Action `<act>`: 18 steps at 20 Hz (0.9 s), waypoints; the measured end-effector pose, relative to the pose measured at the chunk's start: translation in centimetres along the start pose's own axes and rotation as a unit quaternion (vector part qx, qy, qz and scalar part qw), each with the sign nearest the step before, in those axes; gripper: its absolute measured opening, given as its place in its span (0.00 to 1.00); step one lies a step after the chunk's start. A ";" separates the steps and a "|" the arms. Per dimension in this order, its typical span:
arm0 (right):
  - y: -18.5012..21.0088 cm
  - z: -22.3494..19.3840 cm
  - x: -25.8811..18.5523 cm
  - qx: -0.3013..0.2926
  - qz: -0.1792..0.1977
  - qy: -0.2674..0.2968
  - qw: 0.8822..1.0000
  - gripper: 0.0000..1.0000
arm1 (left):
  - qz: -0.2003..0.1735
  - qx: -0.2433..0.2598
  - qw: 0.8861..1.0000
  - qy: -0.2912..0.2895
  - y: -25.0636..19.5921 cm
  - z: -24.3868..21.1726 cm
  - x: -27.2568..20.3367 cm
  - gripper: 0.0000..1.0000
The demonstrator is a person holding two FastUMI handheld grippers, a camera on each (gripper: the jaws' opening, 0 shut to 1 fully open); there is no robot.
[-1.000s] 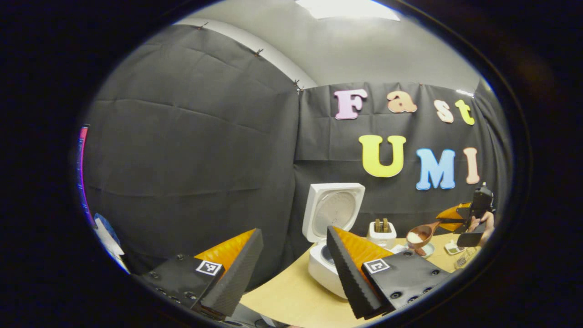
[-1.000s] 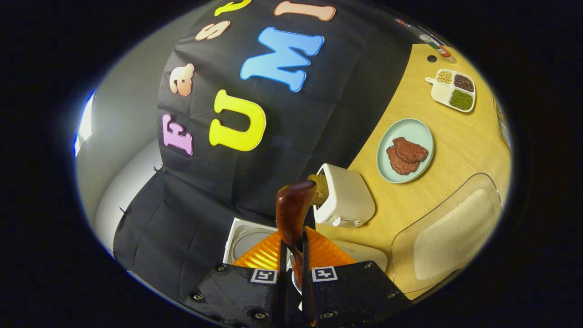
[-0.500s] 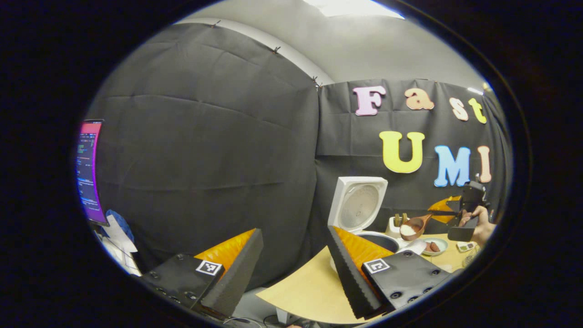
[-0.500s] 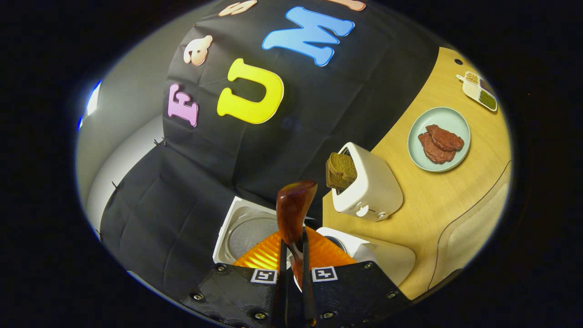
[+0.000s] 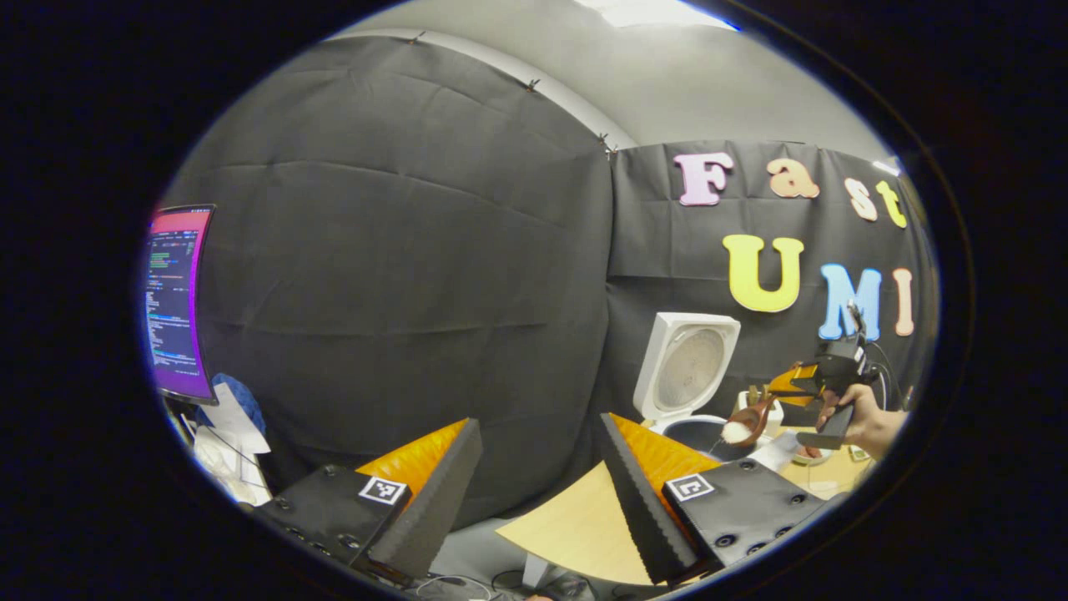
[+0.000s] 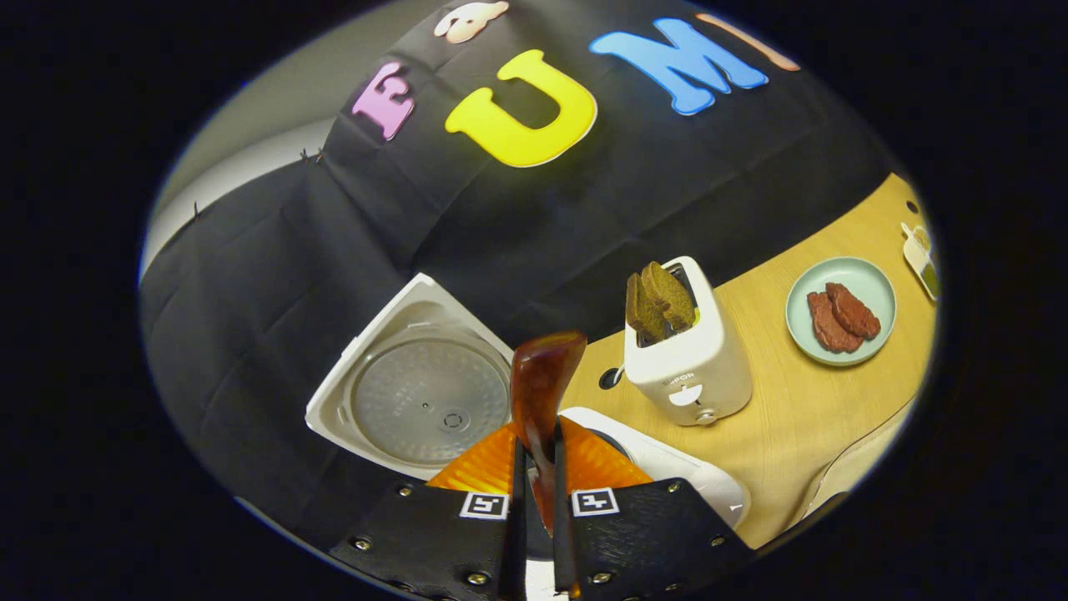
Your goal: Close the left gripper, press the button to open the rice cooker; take a wooden spoon from the chopstick holder with the right hand, scoop a spoonful of rice and pour it into the rice cooker, then put the wooden spoon back into the chopstick holder.
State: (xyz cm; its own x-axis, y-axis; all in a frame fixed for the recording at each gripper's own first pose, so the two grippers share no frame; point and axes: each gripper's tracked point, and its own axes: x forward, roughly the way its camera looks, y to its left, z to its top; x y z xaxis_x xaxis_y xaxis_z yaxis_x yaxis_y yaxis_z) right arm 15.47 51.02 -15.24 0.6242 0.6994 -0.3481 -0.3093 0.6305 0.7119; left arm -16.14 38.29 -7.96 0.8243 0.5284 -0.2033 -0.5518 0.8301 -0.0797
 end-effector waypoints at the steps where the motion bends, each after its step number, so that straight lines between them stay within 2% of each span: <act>1: 0.0 -0.5 0.6 -0.021 -0.006 0.004 1.000 0.13 | 0.003 -0.002 1.000 0.001 0.3 -0.3 -0.2 0.96; 4: 0.4 -1.3 1.1 -0.091 -0.023 0.009 0.996 0.13 | 0.010 -0.005 1.000 0.002 1.0 -0.6 -0.4 0.96; 7: 1.0 -1.6 1.0 -0.165 -0.033 0.006 0.986 0.13 | 0.014 -0.008 1.000 0.001 1.4 -0.8 -0.4 0.95; 12: 3.1 -1.3 0.6 -0.289 -0.022 -0.010 0.957 0.13 | 0.016 -0.011 1.000 -0.003 1.7 -0.7 -1.0 0.96; 15: 5.1 -0.6 -0.3 -0.378 -0.018 -0.033 0.925 0.13 | 0.017 -0.011 1.000 -0.002 1.6 -0.7 -1.1 0.95; 18: 6.4 -0.1 -0.6 -0.484 -0.016 -0.058 0.873 0.13 | 0.016 -0.014 1.000 -0.004 1.4 -0.8 -1.3 0.95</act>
State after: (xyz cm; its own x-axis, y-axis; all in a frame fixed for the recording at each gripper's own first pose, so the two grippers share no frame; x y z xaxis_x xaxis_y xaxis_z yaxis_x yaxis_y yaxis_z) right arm 12.99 54.67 -10.54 0.6944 0.6731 -0.2543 -0.7170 0.6771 -0.1656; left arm -18.08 38.62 -8.54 0.8074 0.5554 -0.1991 -0.5806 0.8080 -0.1007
